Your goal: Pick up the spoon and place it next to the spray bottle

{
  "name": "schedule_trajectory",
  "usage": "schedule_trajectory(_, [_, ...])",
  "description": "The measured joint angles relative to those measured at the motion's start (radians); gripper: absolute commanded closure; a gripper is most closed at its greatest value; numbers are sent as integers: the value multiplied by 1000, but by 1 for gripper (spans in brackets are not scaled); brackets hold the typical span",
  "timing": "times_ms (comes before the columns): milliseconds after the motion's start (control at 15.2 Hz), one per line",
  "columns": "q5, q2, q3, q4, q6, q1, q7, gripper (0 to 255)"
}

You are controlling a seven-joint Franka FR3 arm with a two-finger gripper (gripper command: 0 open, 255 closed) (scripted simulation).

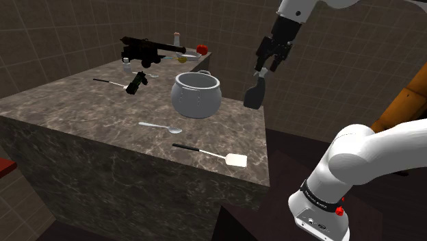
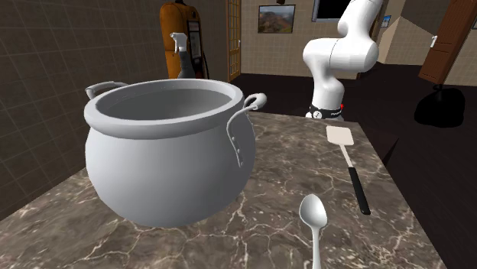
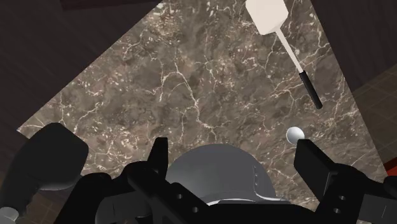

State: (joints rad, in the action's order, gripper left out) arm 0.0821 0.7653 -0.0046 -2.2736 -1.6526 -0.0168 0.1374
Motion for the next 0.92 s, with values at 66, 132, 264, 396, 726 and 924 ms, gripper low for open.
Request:
schedule_trajectory(66, [0, 0, 0, 0, 0, 0, 0, 0])
schedule_trajectory(132, [1, -11, 0, -1, -13, -3, -5, 0])
schedule_trajectory(264, [9, -45, 8, -11, -60, -13, -14, 0])
schedule_trajectory(396, [19, -89, 20, -29, -125, -27, -22, 0])
schedule_trajectory(726, [41, -215, 49, -39, -273, -60, -46, 0])
schedule_trajectory(924, [54, -307, 71, -28, -362, -81, -57, 0])
